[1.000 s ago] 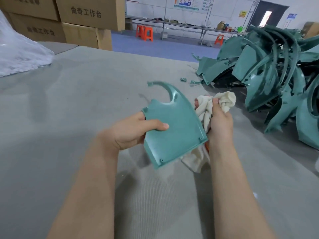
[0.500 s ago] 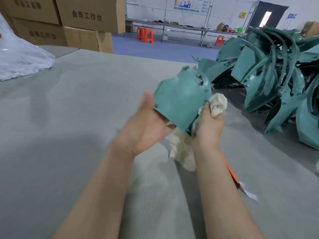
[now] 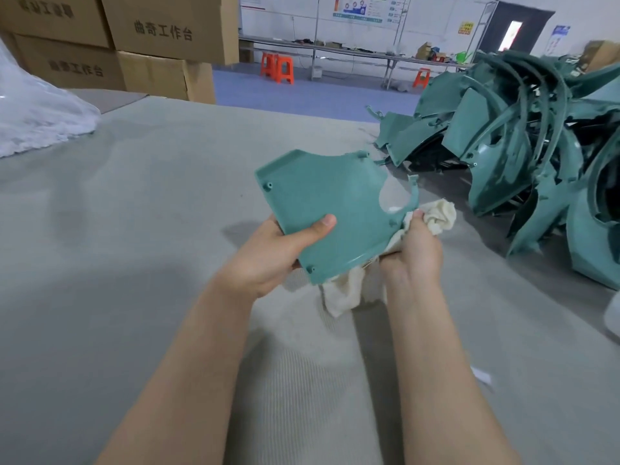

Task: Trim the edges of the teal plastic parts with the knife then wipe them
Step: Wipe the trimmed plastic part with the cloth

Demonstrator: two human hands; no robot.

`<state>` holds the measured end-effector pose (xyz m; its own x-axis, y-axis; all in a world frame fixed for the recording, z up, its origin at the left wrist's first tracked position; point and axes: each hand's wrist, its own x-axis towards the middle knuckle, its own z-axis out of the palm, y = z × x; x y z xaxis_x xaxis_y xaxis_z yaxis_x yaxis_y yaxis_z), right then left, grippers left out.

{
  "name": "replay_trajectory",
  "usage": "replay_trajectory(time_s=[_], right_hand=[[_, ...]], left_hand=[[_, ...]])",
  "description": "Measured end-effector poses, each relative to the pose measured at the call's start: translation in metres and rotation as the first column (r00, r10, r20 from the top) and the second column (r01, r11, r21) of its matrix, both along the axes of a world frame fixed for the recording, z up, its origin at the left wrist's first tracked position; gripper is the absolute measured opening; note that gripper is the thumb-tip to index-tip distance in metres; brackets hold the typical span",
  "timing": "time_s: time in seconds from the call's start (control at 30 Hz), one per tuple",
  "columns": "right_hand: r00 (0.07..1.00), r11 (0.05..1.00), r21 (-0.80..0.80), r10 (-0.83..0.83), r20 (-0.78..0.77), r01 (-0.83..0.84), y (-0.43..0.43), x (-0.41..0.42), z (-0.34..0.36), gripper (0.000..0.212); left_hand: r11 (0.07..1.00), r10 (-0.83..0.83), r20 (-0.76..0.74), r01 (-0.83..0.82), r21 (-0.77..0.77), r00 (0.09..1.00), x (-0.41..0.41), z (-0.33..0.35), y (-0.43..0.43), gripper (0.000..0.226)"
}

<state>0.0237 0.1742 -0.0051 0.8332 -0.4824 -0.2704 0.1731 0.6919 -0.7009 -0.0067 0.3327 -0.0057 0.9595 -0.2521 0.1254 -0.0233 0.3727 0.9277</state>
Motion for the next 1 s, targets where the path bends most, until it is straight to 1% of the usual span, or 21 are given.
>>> replay_trajectory(time_s=[0.07,0.13,0.2,0.27,0.3,0.37,0.43,0.47,0.5,0.53,0.57,0.6,0.63,0.67,0.7,0.73,0.8,0.87,0.93,1.0], right_hand=[[1.0,0.999,0.03,-0.026,-0.003,0.026,-0.017,0.0,0.0,0.017],[0.998,0.998,-0.023,-0.051,-0.039,0.05,-0.028,-0.001,0.001,0.018],[0.996,0.995,-0.093,-0.047,-0.08,0.039,-0.021,-0.004,0.003,0.018],[0.999,0.996,-0.093,0.004,-0.035,-0.007,-0.007,-0.006,0.005,0.023],[0.998,0.996,-0.069,0.064,0.006,-0.063,0.001,-0.007,0.007,0.027],[0.976,0.979,-0.024,0.203,0.082,-0.201,0.01,-0.01,0.009,0.04],[0.95,0.957,0.005,0.287,0.126,-0.29,0.015,-0.011,0.008,0.058],[0.934,0.945,0.019,0.32,0.16,-0.327,0.018,-0.012,0.008,0.063],[0.912,0.93,0.015,0.356,0.201,-0.367,0.024,-0.014,0.007,0.063],[0.884,0.907,-0.003,0.412,0.219,-0.422,0.031,-0.016,0.006,0.058],[0.855,0.878,-0.09,0.478,0.2,-0.47,0.039,-0.017,0.004,0.05],[0.832,0.834,-0.245,0.536,0.142,-0.495,0.048,-0.017,0.001,0.041],[0.837,0.774,-0.425,0.543,0.062,-0.47,0.057,-0.019,-0.002,0.033],[0.857,0.712,-0.572,0.515,0.029,-0.409,0.065,-0.02,-0.005,0.028],[0.877,0.677,-0.648,0.48,0.03,-0.349,0.073,-0.022,-0.008,0.027],[0.897,0.666,-0.684,0.44,0.037,-0.297,0.078,-0.024,-0.008,0.027],[0.94,0.688,-0.698,0.335,0.064,-0.198,0.083,-0.026,-0.008,0.025],[0.959,0.699,-0.7,0.272,0.074,-0.144,0.083,-0.027,-0.008,0.025],[0.972,0.711,-0.693,0.226,0.066,-0.119,0.08,-0.027,-0.007,0.024],[0.978,0.747,-0.658,0.196,0.077,-0.098,0.074,-0.027,-0.004,0.025]], left_hand=[[0.991,-0.075,-0.038,0.071,-0.113,0.996,-0.001,0.004,0.019,0.037],[0.973,-0.092,-0.045,0.081,-0.216,0.995,-0.003,0.008,0.033,0.043],[0.954,0.001,-0.05,-0.016,-0.301,0.999,0.001,0.01,0.033,0.042],[0.905,0.09,-0.098,-0.123,-0.408,0.991,0.005,0.01,0.027,0.046],[0.883,0.123,-0.116,-0.162,-0.44,0.986,0.007,0.01,0.024,0.047],[0.866,0.175,-0.134,-0.217,-0.451,0.975,0.01,0.006,0.017,0.038],[0.859,0.235,-0.137,-0.271,-0.435,0.962,0.012,0.002,0.011,0.026],[0.855,0.255,-0.13,-0.286,-0.433,0.958,0.012,0.001,0.009,0.023],[0.854,0.267,-0.12,-0.293,-0.431,0.956,0.013,0.0,0.005,0.022],[0.857,0.275,-0.105,-0.293,-0.425,0.956,0.013,0.0,0.003,0.022],[0.864,0.282,-0.083,-0.291,-0.412,0.956,0.013,-0.001,0.001,0.023],[0.87,0.292,-0.059,-0.291,-0.398,0.955,0.013,-0.001,-0.001,0.022],[0.872,0.306,-0.045,-0.299,-0.387,0.951,0.013,-0.001,-0.003,0.02],[0.868,0.325,-0.046,-0.317,-0.383,0.945,0.013,-0.001,-0.003,0.018],[0.861,0.337,-0.057,-0.332,-0.385,0.94,0.014,-0.001,-0.004,0.017],[0.856,0.337,-0.073,-0.338,-0.39,0.939,0.014,-0.001,-0.004,0.017],[0.857,0.312,-0.106,-0.328,-0.398,0.944,0.014,0.0,-0.004,0.023],[0.867,0.272,-0.138,-0.305,-0.395,0.952,0.014,0.0,-0.003,0.031],[0.886,0.227,-0.142,-0.265,-0.38,0.963,0.015,0.001,-0.003,0.031],[0.909,0.18,-0.117,-0.211,-0.359,0.977,0.015,0.0,-0.003,0.026]])
